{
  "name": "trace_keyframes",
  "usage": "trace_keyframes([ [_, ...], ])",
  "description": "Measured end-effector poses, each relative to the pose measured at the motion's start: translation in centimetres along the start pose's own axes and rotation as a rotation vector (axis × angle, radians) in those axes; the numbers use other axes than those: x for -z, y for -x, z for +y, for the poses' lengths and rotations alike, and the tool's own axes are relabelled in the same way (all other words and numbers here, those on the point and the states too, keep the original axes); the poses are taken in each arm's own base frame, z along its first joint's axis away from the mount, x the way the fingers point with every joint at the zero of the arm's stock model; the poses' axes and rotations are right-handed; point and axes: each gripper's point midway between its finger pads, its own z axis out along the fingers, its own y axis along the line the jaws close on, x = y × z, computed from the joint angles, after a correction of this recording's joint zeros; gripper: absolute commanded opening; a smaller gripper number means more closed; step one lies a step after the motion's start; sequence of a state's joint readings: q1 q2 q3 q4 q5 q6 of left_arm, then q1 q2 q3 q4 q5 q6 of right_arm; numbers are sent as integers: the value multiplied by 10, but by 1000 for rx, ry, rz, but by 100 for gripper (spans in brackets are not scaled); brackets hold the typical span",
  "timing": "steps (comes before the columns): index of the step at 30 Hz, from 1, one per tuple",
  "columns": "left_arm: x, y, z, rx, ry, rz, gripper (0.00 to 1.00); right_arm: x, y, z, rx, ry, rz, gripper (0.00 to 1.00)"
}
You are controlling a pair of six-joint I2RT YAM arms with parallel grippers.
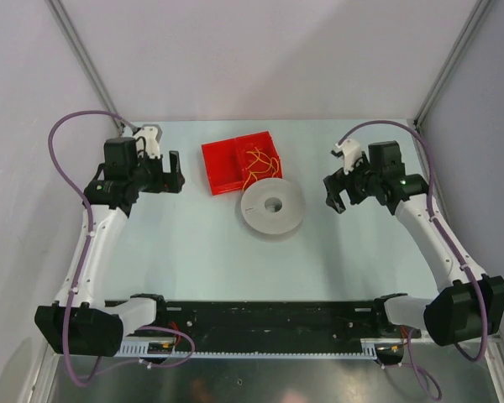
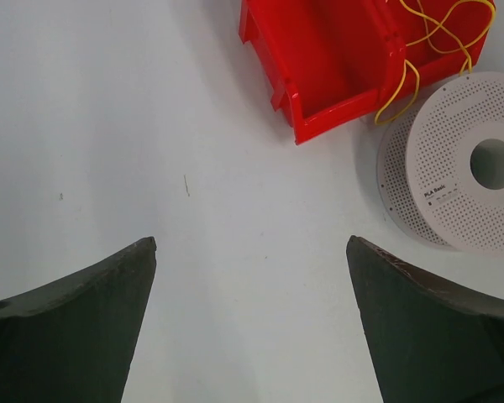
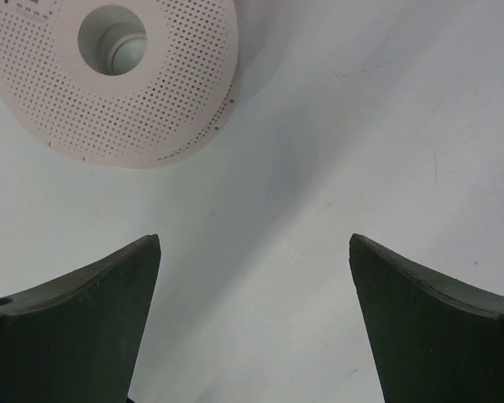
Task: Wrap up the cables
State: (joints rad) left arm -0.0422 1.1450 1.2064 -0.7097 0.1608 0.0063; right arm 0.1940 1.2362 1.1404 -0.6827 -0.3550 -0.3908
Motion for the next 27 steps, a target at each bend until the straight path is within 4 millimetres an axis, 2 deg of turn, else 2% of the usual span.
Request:
trace_keyframes([
  [5,3,6,-2,6,-5,-13,100,-16,7,16,107,25,26,99],
  [8,6,13,-3,5,-8,-31,99,-35,14,33,196,59,49,99],
  [11,7,14,-3,9,-8,-33,99,-56,18,48,278,78,69,93],
  [13,7,14,-3,11,-7,-33,99,-68,18,58,327,86,84,84],
  [18,7,14,-3,13,-6,-34,99,-98,18,85,461,88,106,49],
  [21,7,14,-3,13,-6,-34,99,-113,21,96,505,80,100,33],
  [24,7,14,-3,13,-7,-33,100,-127,24,96,520,49,89,25],
  [27,7,14,-3,13,-11,-32,99,-140,25,96,521,35,81,22],
])
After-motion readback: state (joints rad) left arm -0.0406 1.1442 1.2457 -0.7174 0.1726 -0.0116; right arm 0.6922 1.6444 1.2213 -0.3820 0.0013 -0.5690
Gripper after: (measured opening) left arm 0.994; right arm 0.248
